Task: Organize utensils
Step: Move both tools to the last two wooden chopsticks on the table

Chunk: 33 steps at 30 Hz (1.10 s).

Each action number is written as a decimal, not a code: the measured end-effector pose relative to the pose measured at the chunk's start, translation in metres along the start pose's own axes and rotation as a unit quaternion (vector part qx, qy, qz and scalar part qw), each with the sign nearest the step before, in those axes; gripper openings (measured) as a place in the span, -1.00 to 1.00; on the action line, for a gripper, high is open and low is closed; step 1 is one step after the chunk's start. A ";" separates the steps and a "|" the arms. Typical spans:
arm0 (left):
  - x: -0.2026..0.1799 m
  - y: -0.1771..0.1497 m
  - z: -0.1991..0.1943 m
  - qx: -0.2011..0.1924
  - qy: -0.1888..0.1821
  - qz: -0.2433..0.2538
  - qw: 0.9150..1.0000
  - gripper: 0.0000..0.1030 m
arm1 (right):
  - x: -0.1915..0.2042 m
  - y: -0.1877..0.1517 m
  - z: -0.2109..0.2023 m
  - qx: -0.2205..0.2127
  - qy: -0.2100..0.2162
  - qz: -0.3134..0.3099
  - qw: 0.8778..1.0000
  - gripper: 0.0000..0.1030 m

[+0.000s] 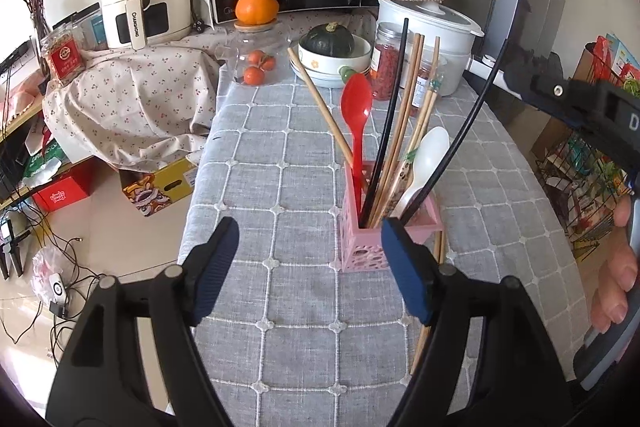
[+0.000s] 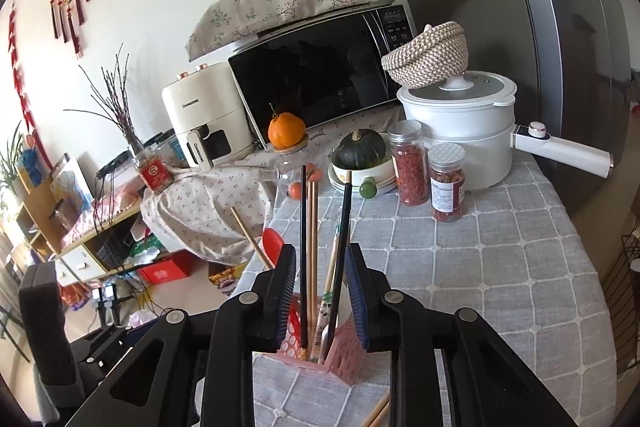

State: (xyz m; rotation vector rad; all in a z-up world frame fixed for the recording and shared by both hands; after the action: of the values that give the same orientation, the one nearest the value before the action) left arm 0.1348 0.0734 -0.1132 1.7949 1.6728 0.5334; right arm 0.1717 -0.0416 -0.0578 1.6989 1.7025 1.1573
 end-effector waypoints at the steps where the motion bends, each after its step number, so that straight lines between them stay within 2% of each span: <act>1: 0.000 -0.001 0.001 0.003 -0.003 -0.002 1.000 0.45 | -0.002 0.002 -0.004 -0.005 -0.001 0.001 1.000 -0.18; 2: 0.000 -0.003 0.003 0.007 -0.007 -0.005 1.000 0.46 | -0.005 0.003 -0.008 -0.010 -0.002 0.003 1.000 -0.07; 7: -0.003 -0.016 0.018 0.043 -0.030 -0.028 0.998 0.52 | -0.025 0.004 -0.016 -0.006 -0.029 0.005 1.000 0.12; 13: -0.005 -0.028 0.034 0.086 -0.030 -0.044 0.995 0.53 | -0.062 -0.018 -0.001 0.045 -0.085 0.019 0.995 0.36; 20: -0.007 -0.039 0.046 0.126 -0.018 -0.043 0.991 0.55 | -0.093 -0.067 0.032 0.138 -0.133 0.012 0.981 0.37; 24: -0.006 -0.041 0.049 0.135 -0.015 -0.048 0.990 0.55 | -0.100 -0.094 0.049 0.197 -0.140 0.013 0.970 0.37; 29: -0.005 -0.042 0.051 0.142 -0.015 -0.051 0.988 0.55 | -0.102 -0.130 0.068 0.273 -0.143 0.024 0.951 0.37; 33: -0.004 -0.042 0.051 0.144 -0.015 -0.049 0.988 0.55 | -0.095 -0.147 0.078 0.306 -0.144 0.016 0.941 0.37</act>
State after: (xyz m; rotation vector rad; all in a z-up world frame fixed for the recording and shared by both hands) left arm 0.1379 0.0611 -0.1784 1.8951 1.8816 0.2285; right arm 0.1631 -0.0971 -0.2408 2.1237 1.9614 0.3563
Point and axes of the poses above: each gripper's, at about its wrist camera, not at the fingertips, and z roughly the way its jaws point, x to its left, y to its top, the point moved 6 cm from there along z, roughly the way its jaws point, and after that the axes turned 7 degrees about -y, right-handed, at the moved point
